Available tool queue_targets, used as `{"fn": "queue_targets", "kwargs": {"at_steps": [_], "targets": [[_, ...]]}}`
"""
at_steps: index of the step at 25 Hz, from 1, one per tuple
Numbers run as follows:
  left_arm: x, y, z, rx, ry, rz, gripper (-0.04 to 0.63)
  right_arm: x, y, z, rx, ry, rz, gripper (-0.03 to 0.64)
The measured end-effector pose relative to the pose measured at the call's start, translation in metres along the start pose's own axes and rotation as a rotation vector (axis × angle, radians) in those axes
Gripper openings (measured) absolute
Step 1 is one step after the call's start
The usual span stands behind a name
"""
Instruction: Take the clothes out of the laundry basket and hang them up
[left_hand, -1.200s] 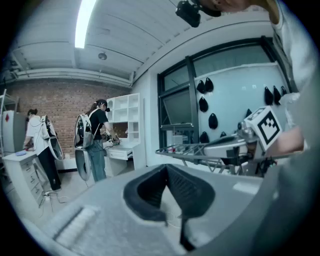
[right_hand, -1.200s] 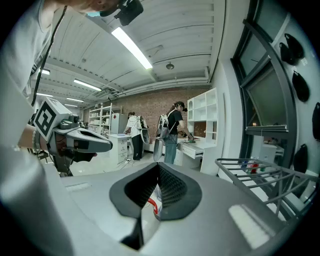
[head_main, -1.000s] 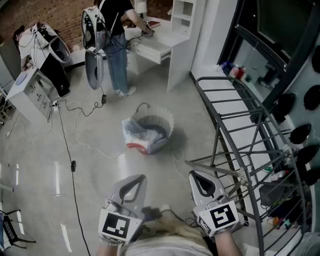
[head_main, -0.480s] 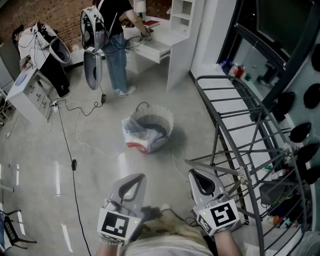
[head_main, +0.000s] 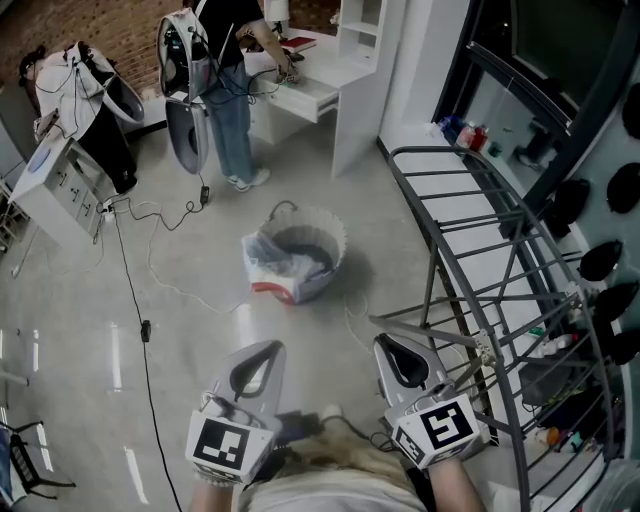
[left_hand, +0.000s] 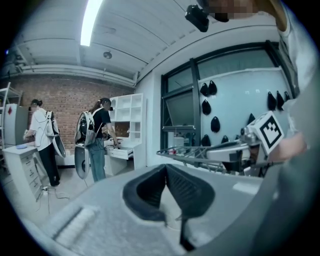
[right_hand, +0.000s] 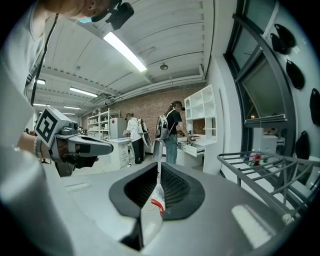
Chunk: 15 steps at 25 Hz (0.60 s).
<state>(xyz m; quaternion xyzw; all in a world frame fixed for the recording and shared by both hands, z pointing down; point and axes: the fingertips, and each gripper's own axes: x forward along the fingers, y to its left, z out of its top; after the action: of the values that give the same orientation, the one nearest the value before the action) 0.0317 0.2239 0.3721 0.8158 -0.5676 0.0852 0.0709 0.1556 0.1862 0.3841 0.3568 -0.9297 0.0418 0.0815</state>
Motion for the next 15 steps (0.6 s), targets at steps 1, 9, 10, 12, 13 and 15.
{"fn": "queue_targets", "kwargs": {"at_steps": [1,9,10,12,13,15], "targets": [[-0.001,0.002,0.001,-0.006,-0.001,-0.003,0.003,0.0,0.001,0.0,0.002,0.0,-0.001,0.009],[-0.014,0.022,-0.001,-0.001,-0.011,0.011,0.114,0.007,0.017,0.002,0.0,-0.007,-0.006,0.107],[-0.017,0.024,-0.002,0.0,-0.013,0.011,0.114,0.007,0.018,0.002,0.0,-0.01,-0.011,0.107],[-0.021,0.029,-0.002,0.004,-0.014,0.011,0.115,0.007,0.023,0.003,0.0,-0.014,-0.021,0.108],[-0.024,0.032,-0.002,0.009,-0.016,0.011,0.115,0.007,0.025,0.003,-0.001,-0.015,-0.025,0.107],[-0.028,0.038,0.001,0.03,-0.028,0.02,0.115,0.006,0.03,0.002,-0.004,-0.014,-0.032,0.107]]}}
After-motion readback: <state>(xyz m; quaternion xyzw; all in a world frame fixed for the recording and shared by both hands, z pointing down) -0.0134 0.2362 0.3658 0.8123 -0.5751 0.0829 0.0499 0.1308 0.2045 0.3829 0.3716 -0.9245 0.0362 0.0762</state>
